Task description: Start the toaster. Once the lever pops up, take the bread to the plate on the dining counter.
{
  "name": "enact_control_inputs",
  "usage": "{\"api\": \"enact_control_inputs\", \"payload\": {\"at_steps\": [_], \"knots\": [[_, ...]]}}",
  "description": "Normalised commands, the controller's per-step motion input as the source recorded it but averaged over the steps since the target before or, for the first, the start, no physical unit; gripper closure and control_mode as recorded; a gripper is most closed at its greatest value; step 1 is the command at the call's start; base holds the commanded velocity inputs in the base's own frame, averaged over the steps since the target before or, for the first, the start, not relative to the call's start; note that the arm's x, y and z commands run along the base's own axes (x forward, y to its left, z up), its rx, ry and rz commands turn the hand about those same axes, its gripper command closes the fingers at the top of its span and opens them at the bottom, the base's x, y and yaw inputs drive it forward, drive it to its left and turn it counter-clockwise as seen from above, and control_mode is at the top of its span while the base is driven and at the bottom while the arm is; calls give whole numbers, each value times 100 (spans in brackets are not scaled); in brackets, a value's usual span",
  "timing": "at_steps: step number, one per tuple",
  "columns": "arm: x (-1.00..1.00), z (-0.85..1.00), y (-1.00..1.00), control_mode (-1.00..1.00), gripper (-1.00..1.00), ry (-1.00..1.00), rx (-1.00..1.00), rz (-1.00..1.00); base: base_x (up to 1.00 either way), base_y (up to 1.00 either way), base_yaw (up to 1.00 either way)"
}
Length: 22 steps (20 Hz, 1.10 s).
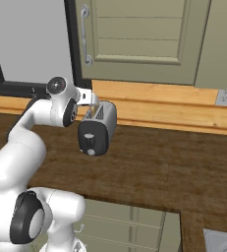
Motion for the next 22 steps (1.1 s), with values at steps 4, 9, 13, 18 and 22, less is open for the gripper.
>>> {"api": "enact_control_inputs", "payload": {"at_steps": [4, 9, 13, 18, 22], "knots": [[21, -18, 0, -100, -100, 0, -2, 0, 0, 0, 0], [38, -25, 0, -100, -100, -1, -1, 0, 0, 0, 0], [39, -40, 0, -100, -100, -1, 0, 0, 0, 0, 0], [35, -33, 0, -100, -100, 0, 0, 0, 0, 0, 0], [28, -19, 0, -100, -100, 0, 0, 0, 0, 0, 0]]}}
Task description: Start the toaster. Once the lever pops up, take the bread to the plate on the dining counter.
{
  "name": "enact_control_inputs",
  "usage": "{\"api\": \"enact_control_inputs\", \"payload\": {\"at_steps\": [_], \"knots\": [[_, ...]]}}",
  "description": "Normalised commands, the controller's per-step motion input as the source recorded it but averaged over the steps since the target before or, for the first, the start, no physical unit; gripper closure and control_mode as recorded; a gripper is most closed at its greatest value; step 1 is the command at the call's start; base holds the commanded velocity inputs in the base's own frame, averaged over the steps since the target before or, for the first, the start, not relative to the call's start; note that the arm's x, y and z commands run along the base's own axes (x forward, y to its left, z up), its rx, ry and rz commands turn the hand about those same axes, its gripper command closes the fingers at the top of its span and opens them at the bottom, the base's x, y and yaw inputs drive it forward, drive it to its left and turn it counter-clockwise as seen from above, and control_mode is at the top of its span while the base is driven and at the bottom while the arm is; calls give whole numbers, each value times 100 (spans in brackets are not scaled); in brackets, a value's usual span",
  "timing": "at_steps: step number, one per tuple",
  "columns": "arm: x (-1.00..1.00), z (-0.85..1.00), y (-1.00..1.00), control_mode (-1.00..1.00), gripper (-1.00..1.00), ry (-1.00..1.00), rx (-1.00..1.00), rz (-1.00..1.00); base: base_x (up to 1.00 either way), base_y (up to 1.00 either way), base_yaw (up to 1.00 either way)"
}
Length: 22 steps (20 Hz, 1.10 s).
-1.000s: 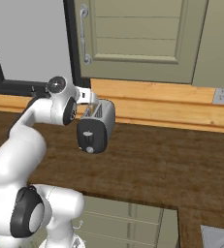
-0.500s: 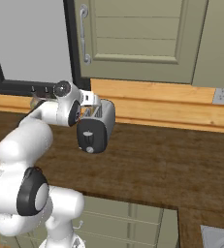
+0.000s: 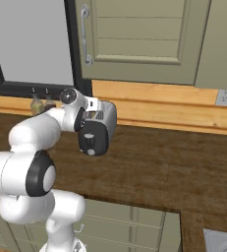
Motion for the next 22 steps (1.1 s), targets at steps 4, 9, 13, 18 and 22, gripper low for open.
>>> {"api": "enact_control_inputs", "payload": {"at_steps": [4, 9, 13, 18, 22], "knots": [[27, -10, 0, -100, -100, 0, 0, 0, 0, 0, 0], [22, -5, 0, -100, -100, 0, 0, 0, 0, 0, 0], [18, -8, 0, -100, -100, 0, 0, 0, 0, 0, 0], [20, -13, 0, -100, -100, 0, 0, 0, 0, 0, 0], [17, -16, 0, -100, -100, 0, 0, 0, 0, 0, 0]]}}
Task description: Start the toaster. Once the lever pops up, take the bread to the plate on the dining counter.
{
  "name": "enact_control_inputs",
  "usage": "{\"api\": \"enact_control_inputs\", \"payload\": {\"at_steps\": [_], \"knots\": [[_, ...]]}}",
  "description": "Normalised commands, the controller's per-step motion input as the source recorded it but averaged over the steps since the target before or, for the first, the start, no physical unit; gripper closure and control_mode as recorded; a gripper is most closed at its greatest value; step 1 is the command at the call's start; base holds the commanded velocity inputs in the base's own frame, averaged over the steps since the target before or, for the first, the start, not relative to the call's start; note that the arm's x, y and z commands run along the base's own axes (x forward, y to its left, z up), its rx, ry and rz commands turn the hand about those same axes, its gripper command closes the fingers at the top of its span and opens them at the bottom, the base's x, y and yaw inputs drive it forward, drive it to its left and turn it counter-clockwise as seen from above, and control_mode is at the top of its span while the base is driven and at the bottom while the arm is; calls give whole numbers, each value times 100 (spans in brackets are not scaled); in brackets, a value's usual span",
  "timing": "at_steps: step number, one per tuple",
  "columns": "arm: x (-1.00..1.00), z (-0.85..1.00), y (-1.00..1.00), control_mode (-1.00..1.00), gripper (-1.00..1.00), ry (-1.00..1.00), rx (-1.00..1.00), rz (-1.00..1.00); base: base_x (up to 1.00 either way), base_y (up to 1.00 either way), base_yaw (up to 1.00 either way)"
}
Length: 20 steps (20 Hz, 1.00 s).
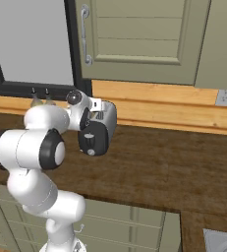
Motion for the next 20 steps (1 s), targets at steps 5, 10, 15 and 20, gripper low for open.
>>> {"api": "enact_control_inputs", "payload": {"at_steps": [5, 10, 15, 20], "knots": [[17, -12, 0, -100, -100, 0, 0, 0, 0, 0, 0], [16, -12, 0, -100, -100, 0, 0, 0, 0, 0, 0], [17, -14, 0, -100, -100, 0, 0, 0, 0, 0, 0], [15, -17, 0, -100, -100, 0, 0, 0, 0, 0, 0]]}}
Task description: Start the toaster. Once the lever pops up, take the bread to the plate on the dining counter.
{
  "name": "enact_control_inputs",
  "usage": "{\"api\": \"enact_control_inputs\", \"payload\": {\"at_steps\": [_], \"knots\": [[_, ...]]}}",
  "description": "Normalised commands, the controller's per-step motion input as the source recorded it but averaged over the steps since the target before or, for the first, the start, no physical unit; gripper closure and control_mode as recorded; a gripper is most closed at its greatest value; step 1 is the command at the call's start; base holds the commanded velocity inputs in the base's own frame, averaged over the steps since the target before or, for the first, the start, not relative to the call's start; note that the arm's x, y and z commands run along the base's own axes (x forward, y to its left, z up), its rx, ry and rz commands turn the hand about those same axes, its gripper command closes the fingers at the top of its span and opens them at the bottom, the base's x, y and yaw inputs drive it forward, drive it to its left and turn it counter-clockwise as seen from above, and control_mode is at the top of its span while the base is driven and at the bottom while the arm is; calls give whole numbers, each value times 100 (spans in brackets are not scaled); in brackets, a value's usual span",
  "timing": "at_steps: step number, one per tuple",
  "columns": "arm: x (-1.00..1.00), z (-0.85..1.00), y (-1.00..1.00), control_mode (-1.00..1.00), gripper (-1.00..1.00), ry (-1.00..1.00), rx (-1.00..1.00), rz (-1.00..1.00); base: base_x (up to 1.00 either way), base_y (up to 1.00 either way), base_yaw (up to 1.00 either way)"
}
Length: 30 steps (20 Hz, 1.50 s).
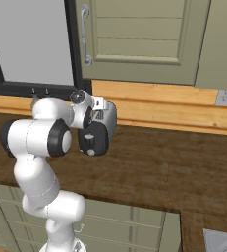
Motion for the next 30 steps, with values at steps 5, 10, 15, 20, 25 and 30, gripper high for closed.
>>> {"api": "enact_control_inputs", "payload": {"at_steps": [5, 10, 15, 20, 25, 30], "knots": [[7, -24, 0, -100, -100, 0, 0, 0, 0, 0, 0], [0, -21, 0, -100, -100, 0, 0, 0, 0, 0, 0], [0, -12, 0, -100, 100, 0, 1, 0, 0, 0, 0], [0, -2, 0, -100, 100, 0, 0, 0, 0, 0, 0], [0, 0, 0, -100, 100, 0, 0, 0, 0, 0, 0], [-6, 19, -2, -100, 100, 0, 0, 0, 0, 0, 0]]}}
